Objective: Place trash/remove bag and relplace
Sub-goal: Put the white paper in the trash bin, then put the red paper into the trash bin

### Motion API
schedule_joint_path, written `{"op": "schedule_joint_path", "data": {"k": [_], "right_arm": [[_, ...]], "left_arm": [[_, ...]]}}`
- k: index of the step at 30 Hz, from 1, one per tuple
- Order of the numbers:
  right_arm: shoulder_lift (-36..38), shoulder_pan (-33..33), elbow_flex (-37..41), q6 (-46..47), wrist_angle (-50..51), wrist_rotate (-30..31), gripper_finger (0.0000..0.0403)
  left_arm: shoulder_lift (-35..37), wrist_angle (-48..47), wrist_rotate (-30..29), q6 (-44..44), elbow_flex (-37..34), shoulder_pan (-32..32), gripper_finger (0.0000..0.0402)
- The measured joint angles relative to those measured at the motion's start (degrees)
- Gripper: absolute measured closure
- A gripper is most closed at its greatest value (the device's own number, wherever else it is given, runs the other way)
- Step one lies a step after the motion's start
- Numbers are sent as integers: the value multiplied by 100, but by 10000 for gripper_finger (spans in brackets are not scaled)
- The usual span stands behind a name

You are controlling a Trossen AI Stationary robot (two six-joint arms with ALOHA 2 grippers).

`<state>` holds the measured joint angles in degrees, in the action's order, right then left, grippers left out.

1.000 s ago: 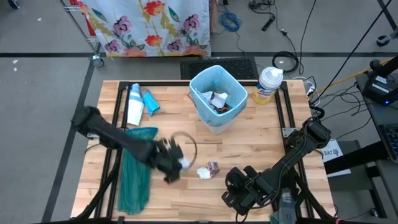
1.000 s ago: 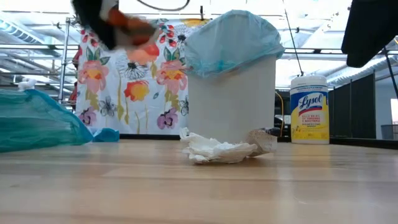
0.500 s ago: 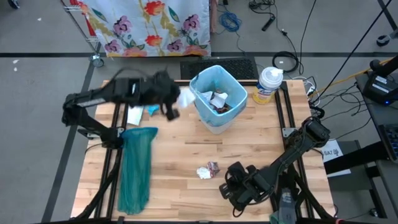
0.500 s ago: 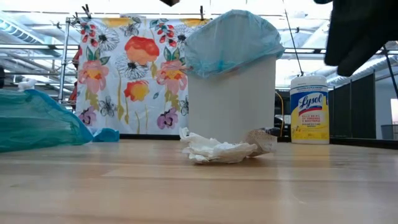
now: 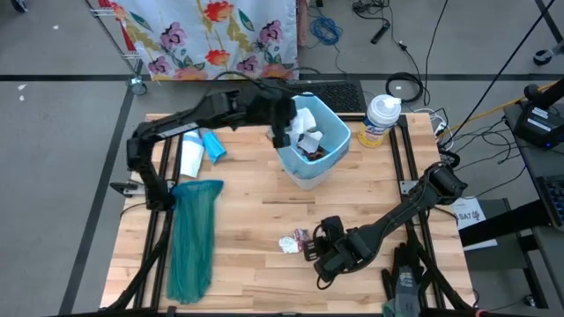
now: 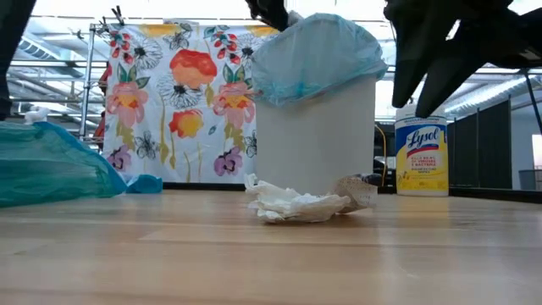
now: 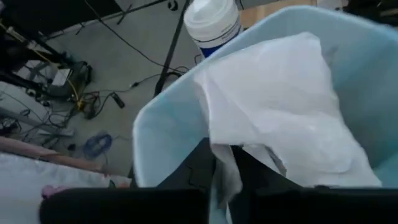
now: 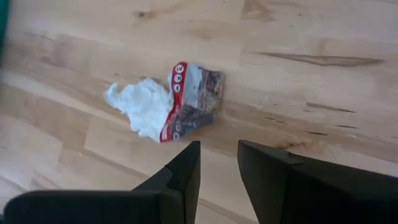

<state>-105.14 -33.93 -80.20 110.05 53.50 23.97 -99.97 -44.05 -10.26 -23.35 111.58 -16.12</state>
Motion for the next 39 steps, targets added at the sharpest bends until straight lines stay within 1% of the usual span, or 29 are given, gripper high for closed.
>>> {"op": "schedule_joint_path", "data": {"k": [5, 9, 13, 19, 22, 25, 29, 33, 36, 39], "right_arm": [[0, 105, 0, 33, -78, -3, 305], [0, 137, 0, 33, -152, -4, 305], [0, 138, 0, 33, -187, -4, 305], [0, 138, 0, -63, -183, -4, 305], [0, 138, 0, -215, -181, -2, 305], [0, 136, 0, -424, -184, -2, 305], [0, 136, 0, -745, -191, -3, 305], [0, 134, 0, -1075, -248, -17, 305], [0, 134, 0, -1258, -272, -24, 305], [0, 134, 0, -1589, -273, -26, 305]], "left_arm": [[-389, -51, 114, -7, 1, 0, 315], [-456, -179, 102, -92, 1, 0, 281], [-281, -251, 84, -427, 1, 56, 270], [327, -605, 398, -334, 12, 175, 270], [618, -958, 514, 32, 8, 283, 270], [915, -1314, 777, 491, 4, 433, 269], [1321, -1585, 804, 1012, -214, 758, 269], [1603, -1634, 796, 1700, -738, 1207, 269], [1831, -1597, 682, 2260, -1325, 1630, 269], [2055, -1286, 517, 2910, -2074, 2089, 269]]}}
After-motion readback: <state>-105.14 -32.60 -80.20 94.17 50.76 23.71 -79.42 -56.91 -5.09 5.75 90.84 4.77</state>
